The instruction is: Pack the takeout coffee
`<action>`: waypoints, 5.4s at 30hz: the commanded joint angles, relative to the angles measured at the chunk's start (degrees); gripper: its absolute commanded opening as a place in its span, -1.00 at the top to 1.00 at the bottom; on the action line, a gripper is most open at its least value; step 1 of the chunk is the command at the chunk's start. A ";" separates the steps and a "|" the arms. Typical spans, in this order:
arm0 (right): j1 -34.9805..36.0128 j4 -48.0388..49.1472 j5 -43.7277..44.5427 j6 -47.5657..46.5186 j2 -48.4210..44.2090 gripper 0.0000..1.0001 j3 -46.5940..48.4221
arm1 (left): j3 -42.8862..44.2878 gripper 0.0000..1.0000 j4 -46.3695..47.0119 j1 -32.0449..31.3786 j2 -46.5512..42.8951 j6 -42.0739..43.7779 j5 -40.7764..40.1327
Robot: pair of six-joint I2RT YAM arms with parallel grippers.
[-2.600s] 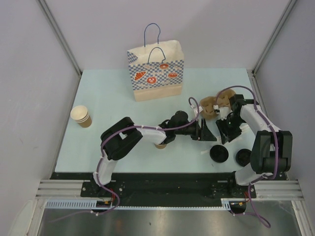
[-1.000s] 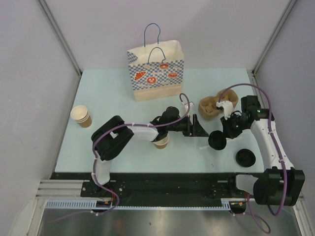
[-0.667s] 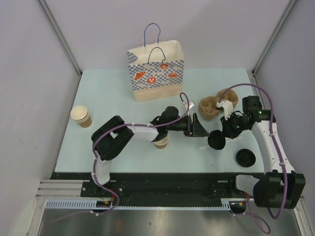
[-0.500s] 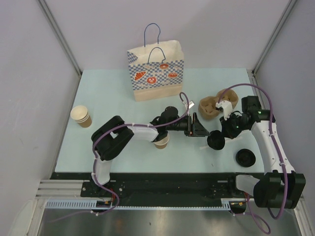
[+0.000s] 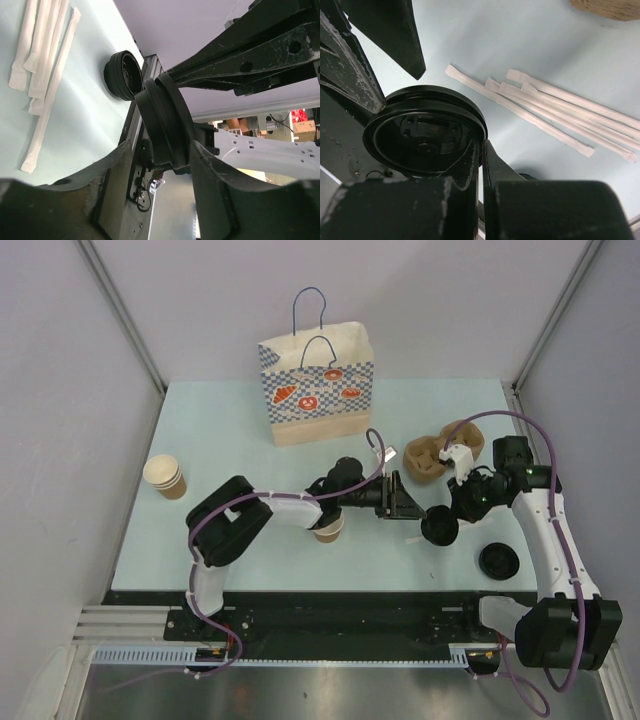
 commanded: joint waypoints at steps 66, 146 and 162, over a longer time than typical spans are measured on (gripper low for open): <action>17.88 12.05 7.15 4.05 19.89 -0.08 -4.22 | -4.53 -0.17 -2.09 3.43 -0.99 2.27 -1.95; -19.56 -6.49 18.57 -2.02 2.75 0.89 -11.25 | 4.87 -0.47 -29.16 -1.49 -7.14 26.18 1.83; -14.38 -9.12 14.02 -0.53 -6.21 -0.47 -6.08 | 7.15 -0.55 -33.47 -1.41 -13.47 33.02 4.82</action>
